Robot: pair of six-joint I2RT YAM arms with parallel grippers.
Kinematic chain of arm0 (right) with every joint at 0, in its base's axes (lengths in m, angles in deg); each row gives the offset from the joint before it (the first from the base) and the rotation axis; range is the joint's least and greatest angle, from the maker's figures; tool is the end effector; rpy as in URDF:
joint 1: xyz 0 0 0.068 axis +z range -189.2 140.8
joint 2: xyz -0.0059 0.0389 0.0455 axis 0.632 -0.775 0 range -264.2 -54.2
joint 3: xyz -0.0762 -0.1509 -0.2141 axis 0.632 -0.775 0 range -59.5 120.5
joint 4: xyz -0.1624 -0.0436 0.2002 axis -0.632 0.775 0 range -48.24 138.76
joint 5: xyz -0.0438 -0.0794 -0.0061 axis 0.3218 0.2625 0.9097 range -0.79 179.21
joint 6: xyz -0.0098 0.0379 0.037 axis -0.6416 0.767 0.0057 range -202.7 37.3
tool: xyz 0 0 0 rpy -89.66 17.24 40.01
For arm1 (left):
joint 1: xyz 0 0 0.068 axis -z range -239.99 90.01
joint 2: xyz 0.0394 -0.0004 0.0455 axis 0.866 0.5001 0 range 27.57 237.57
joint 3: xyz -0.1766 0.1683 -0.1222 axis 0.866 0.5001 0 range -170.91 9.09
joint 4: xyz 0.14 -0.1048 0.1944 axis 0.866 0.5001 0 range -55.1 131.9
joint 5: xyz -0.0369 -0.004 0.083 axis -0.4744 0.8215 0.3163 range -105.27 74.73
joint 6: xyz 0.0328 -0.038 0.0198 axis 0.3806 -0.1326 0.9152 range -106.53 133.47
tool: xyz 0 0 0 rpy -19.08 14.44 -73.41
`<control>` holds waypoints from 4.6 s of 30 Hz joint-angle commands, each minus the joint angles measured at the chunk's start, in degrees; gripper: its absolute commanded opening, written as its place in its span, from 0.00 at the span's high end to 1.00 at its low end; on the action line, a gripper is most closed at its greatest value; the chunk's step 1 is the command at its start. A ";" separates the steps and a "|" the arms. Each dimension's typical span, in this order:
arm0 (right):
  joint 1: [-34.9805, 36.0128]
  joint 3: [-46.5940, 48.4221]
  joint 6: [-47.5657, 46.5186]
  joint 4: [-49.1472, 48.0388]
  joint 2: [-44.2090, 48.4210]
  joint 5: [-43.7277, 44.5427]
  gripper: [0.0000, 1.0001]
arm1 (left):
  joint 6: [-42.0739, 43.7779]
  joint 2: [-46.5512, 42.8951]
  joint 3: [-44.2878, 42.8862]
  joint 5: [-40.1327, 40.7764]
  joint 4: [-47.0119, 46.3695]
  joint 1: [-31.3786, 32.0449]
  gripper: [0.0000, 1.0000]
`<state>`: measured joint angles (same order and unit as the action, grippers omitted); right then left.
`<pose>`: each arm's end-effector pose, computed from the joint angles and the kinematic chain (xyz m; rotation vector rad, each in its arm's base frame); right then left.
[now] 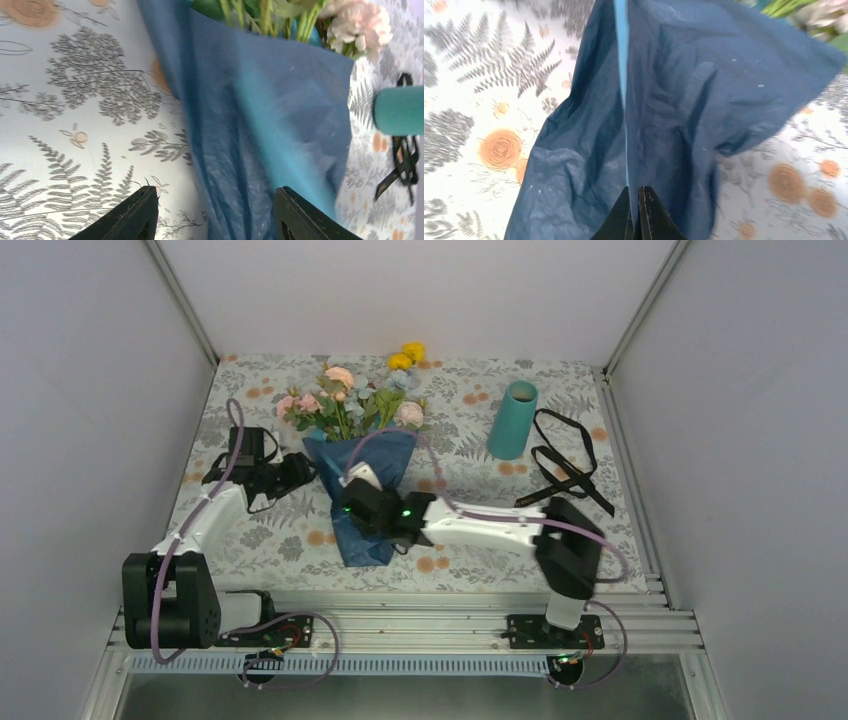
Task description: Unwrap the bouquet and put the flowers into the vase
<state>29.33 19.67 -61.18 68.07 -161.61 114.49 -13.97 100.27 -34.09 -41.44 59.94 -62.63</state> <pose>0.1622 0.3712 0.2159 -0.7989 2.2687 0.1622 0.2462 -0.0044 0.2107 -0.4759 2.4970 -0.7495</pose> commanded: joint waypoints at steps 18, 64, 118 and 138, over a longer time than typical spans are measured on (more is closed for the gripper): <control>-13.34 -47.63 26.67 -36.28 39.09 -6.75 0.96 | -8.77 22.32 -21.02 20.11 1.44 36.03 0.34; -16.36 -52.99 25.67 -37.45 41.62 -3.71 0.96 | -10.85 20.26 -22.85 32.55 10.04 35.62 0.98; -30.35 -0.85 -20.64 -6.61 0.52 -55.82 0.01 | -9.64 20.15 1.05 5.45 -12.93 10.16 0.24; -24.24 -13.41 -23.29 -1.68 7.03 -73.89 0.16 | -10.07 35.97 -8.19 8.59 -14.81 7.51 0.24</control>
<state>-0.46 10.93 -85.34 67.08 -160.39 43.98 -23.63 130.46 -43.92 -38.05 39.00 -54.37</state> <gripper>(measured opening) 0.846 0.756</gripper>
